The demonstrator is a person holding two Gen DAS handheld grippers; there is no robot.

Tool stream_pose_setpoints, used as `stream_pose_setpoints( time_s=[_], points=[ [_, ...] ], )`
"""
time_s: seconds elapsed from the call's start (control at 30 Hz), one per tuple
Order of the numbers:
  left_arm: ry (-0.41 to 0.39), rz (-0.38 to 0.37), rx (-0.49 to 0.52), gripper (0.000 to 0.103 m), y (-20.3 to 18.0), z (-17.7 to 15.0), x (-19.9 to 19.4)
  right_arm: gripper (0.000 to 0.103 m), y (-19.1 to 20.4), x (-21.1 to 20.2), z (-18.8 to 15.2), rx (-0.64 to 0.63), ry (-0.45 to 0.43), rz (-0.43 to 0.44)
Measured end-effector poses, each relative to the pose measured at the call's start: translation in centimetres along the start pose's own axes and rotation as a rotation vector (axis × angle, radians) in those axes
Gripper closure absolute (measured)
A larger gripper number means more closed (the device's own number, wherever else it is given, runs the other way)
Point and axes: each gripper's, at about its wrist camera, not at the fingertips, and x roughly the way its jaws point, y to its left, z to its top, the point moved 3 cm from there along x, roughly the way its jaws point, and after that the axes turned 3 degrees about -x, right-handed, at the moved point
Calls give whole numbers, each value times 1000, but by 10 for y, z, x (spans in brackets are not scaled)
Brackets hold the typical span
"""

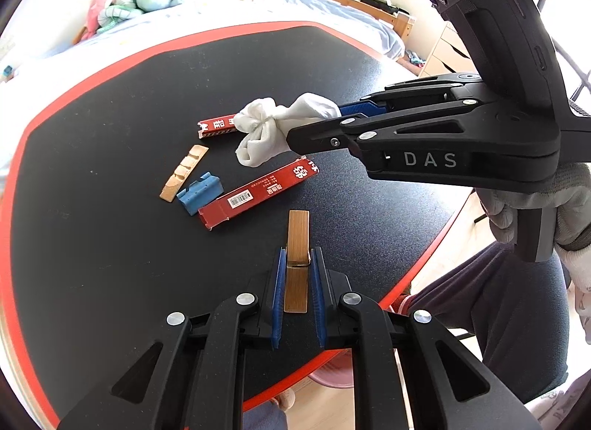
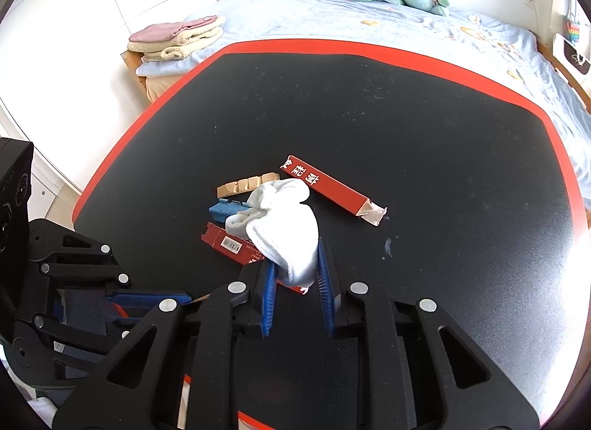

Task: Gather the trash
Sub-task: 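Carry socks and clothespin to the wastebasket and open both tools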

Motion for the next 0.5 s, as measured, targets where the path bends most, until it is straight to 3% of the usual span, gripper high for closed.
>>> stream_pose_setpoints(
  time_s=[0.23, 0.5],
  points=[
    [-29, 6, 8, 89, -12, -2, -17, 83, 3, -38, -13, 18, -41, -27],
    [-64, 8, 18, 89, -30, -13, -43, 83, 10, -86, -50, 42, -69, -59]
  ],
)
